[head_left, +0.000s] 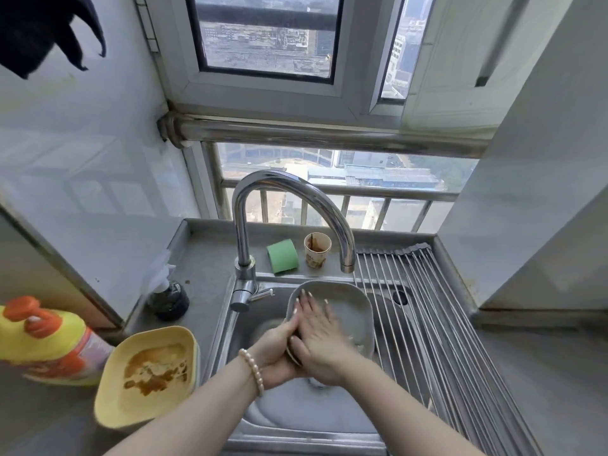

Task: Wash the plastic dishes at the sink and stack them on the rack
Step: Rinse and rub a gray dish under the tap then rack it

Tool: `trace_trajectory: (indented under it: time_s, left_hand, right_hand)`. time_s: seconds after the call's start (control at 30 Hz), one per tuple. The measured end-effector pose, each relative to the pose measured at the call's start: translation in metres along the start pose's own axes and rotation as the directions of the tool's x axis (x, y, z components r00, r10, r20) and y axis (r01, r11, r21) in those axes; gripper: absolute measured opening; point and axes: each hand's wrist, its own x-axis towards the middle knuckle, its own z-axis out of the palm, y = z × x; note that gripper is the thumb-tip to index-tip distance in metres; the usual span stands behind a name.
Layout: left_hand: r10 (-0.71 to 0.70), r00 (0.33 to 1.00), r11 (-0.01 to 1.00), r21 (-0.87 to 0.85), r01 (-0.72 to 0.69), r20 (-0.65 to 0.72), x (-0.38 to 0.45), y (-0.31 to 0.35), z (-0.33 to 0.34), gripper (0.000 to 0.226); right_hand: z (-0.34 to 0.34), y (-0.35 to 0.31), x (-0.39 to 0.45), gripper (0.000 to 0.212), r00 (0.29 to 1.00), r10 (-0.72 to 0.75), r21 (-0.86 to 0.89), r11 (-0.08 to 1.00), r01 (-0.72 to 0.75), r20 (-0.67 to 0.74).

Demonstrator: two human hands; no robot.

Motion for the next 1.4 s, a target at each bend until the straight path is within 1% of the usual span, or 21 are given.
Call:
trace_trajectory:
  time_s: [0.07,0.13,0.2,0.27,0.37,0.4,0.47,0.53,0.6,0.67,0.77,0.87,0.97,1.03,1.1,1.13,1.17,1.2,1.27,1.33,1.4]
  left_hand:
    - [0.006,1.0,0.999,-0.043,-0.006,-0.017,0.004,0.005,-0.003,0.068]
    - [0.061,0.993,0.996,-0.064,-0.067,-0.103,0.003,0.009,-0.008,0.079]
    - [0.135,0.973,0.99,-0.003,-0.138,-0.185,0.003,0.013,-0.013,0.07]
    - [0.208,0.938,0.973,0.16,-0.168,-0.279,0.002,0.013,-0.016,0.055]
    - [0.344,0.836,0.915,0.353,-0.196,-0.427,-0.002,0.011,-0.019,0.035]
    - [0.358,0.827,0.893,0.417,-0.169,-0.432,-0.004,0.009,-0.017,0.03]
    - [0.314,0.865,0.865,0.494,-0.09,-0.391,-0.007,0.0,-0.01,0.024]
    - [0.282,0.897,0.864,0.496,-0.083,-0.34,-0.009,-0.005,-0.001,0.031]
    - [0.273,0.916,0.883,0.456,-0.116,-0.295,-0.008,-0.006,0.003,0.041]
    - [0.259,0.925,0.899,0.42,-0.126,-0.278,-0.009,-0.003,0.001,0.049]
    - [0.288,0.897,0.907,0.396,-0.142,-0.337,-0.01,-0.002,-0.011,0.055]
    - [0.303,0.88,0.89,0.438,-0.125,-0.366,-0.01,-0.01,-0.025,0.04]
    - [0.245,0.887,0.866,0.499,-0.019,-0.391,-0.016,-0.012,-0.035,0.021]
    - [0.223,0.894,0.821,0.569,0.043,-0.39,-0.017,-0.009,-0.04,0.02]
    - [0.211,0.904,0.778,0.624,0.075,-0.372,-0.015,-0.006,-0.041,0.022]
    - [0.209,0.905,0.761,0.642,0.087,-0.37,-0.015,-0.005,-0.043,0.022]
    - [0.207,0.905,0.749,0.655,0.098,-0.372,-0.013,-0.005,-0.045,0.022]
    - [0.205,0.904,0.733,0.67,0.112,-0.376,-0.01,-0.006,-0.048,0.023]
    - [0.204,0.901,0.688,0.711,0.147,-0.383,-0.004,-0.008,-0.057,0.024]
    - [0.197,0.896,0.641,0.744,0.188,-0.397,0.001,-0.011,-0.063,0.025]
    - [0.172,0.898,0.613,0.758,0.224,-0.405,0.004,-0.013,-0.066,0.031]
  right_hand:
    - [-0.003,-0.013,-0.002,0.069,0.994,-0.107,0.128,0.987,0.102,0.033]
    - [-0.001,-0.018,-0.013,0.072,0.974,-0.21,0.184,0.964,0.192,0.088]
    - [0.004,-0.015,-0.027,0.066,0.949,-0.286,0.19,0.947,0.259,0.134]
    - [0.003,-0.004,-0.039,0.068,0.948,-0.305,0.135,0.947,0.291,0.094]
    - [-0.005,0.014,-0.042,0.109,0.968,-0.251,-0.191,0.95,0.245,-0.008]
    - [-0.007,0.019,-0.038,0.118,0.983,-0.182,-0.276,0.946,0.168,-0.026]
    - [-0.008,0.022,-0.028,0.127,0.999,-0.004,-0.286,0.958,-0.007,-0.036]
    - [-0.008,0.014,-0.016,0.116,0.997,0.066,-0.133,0.989,-0.061,0.04]
    - [-0.006,-0.002,-0.008,0.086,0.995,-0.005,0.051,0.999,0.0,0.103]
    - [-0.002,-0.014,-0.013,0.071,0.984,-0.11,0.209,0.975,0.079,0.14]
    - [0.006,-0.013,-0.033,0.064,0.923,-0.292,0.256,0.939,0.227,0.251]
    - [0.006,0.005,-0.045,0.058,0.896,-0.294,0.179,0.953,0.246,0.333]
    - [0.001,0.034,-0.035,0.084,0.941,-0.24,-0.142,0.95,0.278,0.237]
    - [0.005,0.052,-0.023,0.071,0.965,-0.225,-0.329,0.908,0.259,0.137]
    - [0.006,0.058,-0.008,0.035,0.98,-0.189,-0.444,0.874,0.2,0.068]
    - [0.007,0.057,0.001,0.015,0.982,-0.187,-0.438,0.885,0.157,-0.025]
    - [0.004,0.051,0.008,0.014,0.973,-0.191,-0.388,0.913,0.127,-0.13]
    - [0.004,0.046,0.017,0.021,0.953,-0.19,-0.301,0.947,0.114,-0.234]
    - [-0.009,0.034,0.03,0.013,0.939,-0.051,-0.028,0.999,0.044,-0.341]
    - [-0.019,0.023,0.041,0.017,0.955,0.065,0.056,0.997,-0.051,-0.288]
    - [-0.023,0.015,0.055,0.026,0.982,0.049,-0.003,0.999,-0.051,-0.181]
